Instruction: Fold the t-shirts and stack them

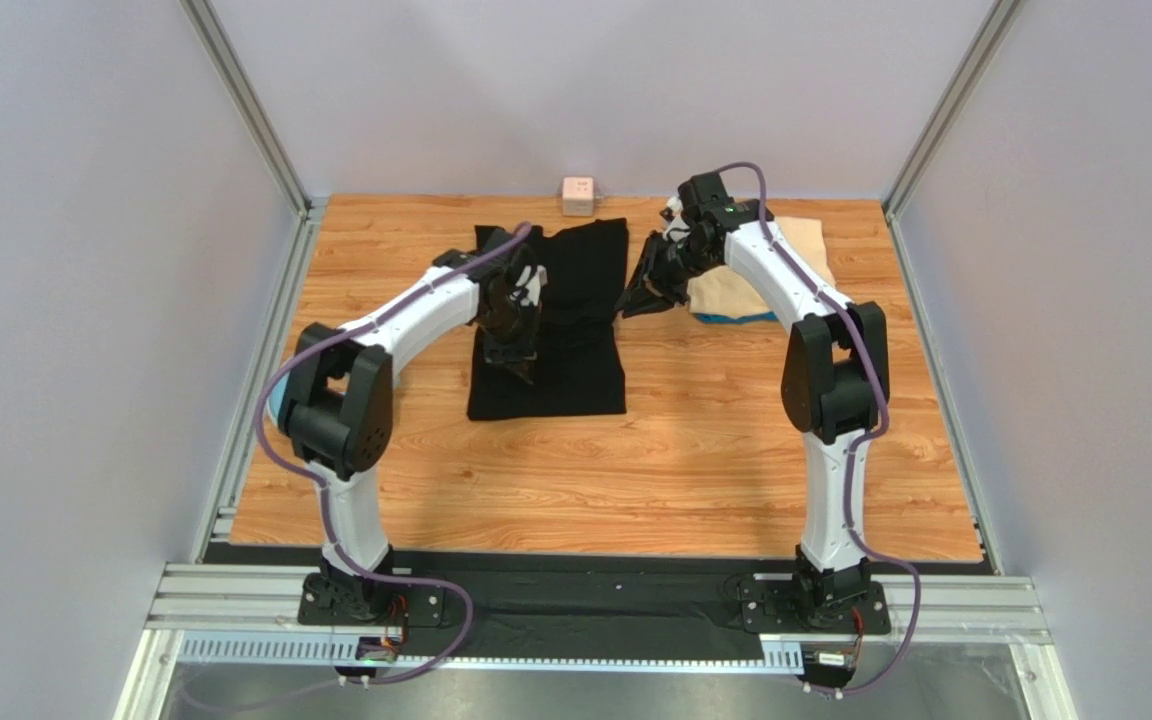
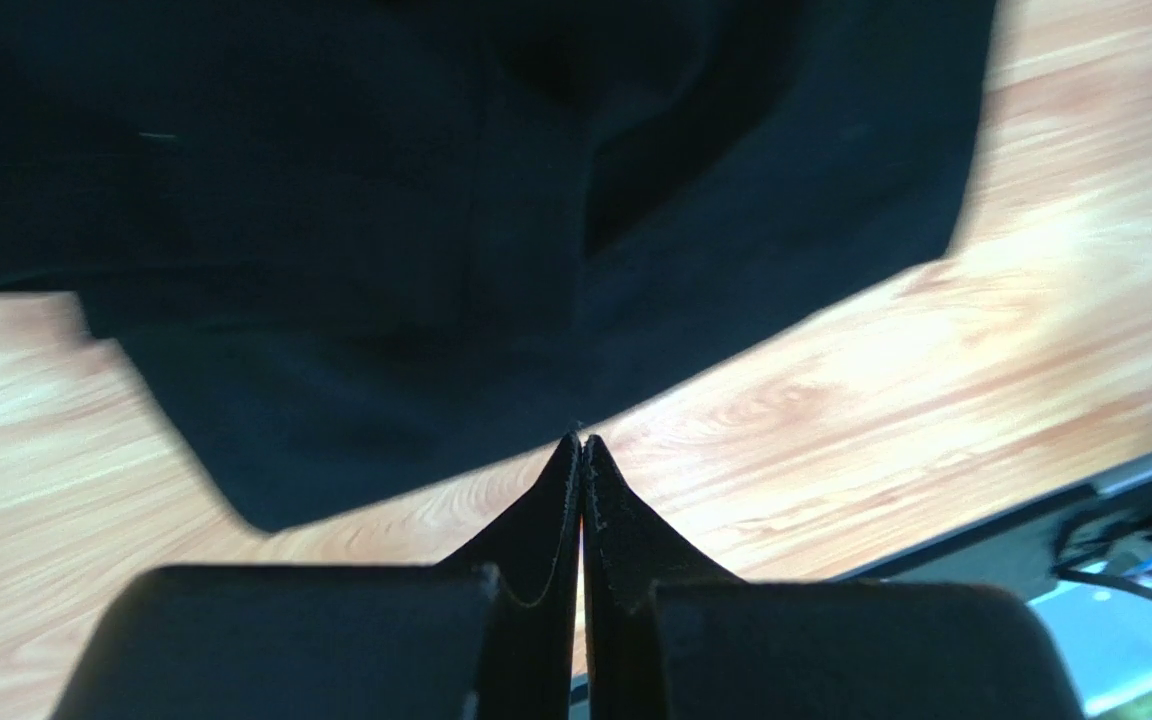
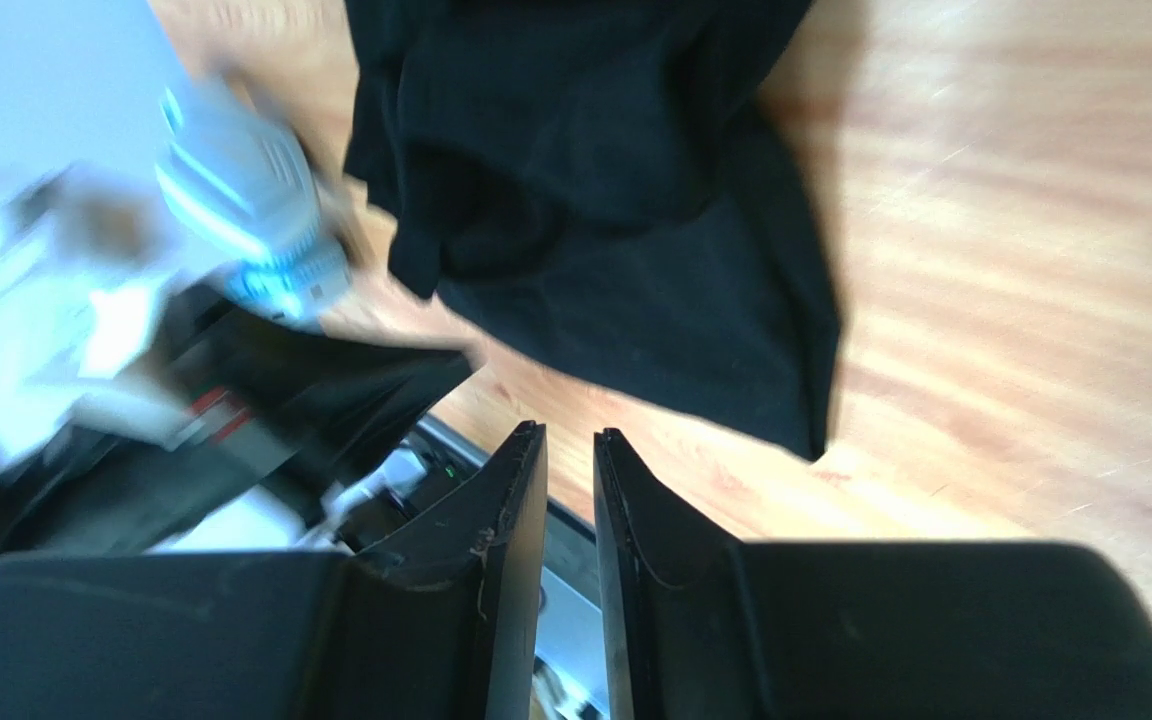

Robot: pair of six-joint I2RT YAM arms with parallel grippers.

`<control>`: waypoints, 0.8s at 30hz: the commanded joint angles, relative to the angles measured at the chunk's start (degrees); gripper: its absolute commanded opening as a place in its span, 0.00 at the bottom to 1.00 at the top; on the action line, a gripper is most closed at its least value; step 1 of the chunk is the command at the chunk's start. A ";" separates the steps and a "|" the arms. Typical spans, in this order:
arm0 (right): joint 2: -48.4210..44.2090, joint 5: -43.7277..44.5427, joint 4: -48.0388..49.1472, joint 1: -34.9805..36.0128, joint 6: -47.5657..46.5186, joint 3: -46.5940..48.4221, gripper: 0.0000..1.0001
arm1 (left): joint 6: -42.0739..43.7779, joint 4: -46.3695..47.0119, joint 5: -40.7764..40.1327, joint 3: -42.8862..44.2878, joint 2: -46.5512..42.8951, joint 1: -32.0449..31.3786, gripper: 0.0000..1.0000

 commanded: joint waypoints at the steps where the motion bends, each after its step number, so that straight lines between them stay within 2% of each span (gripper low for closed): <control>1: -1.54 0.06 -2.77 5.66 -4.72 -1.32 0.22 | -0.47 4.70 1.18 -1.33 3.98 -0.27 0.02; 13: 7.25 3.75 -3.65 15.08 -5.16 3.51 0.13 | -0.91 5.15 -6.82 5.34 9.87 -0.27 0.01; 24: 9.98 8.76 -4.62 16.05 -6.13 -1.75 0.00 | -0.92 4.19 -12.79 12.81 15.66 -0.27 0.01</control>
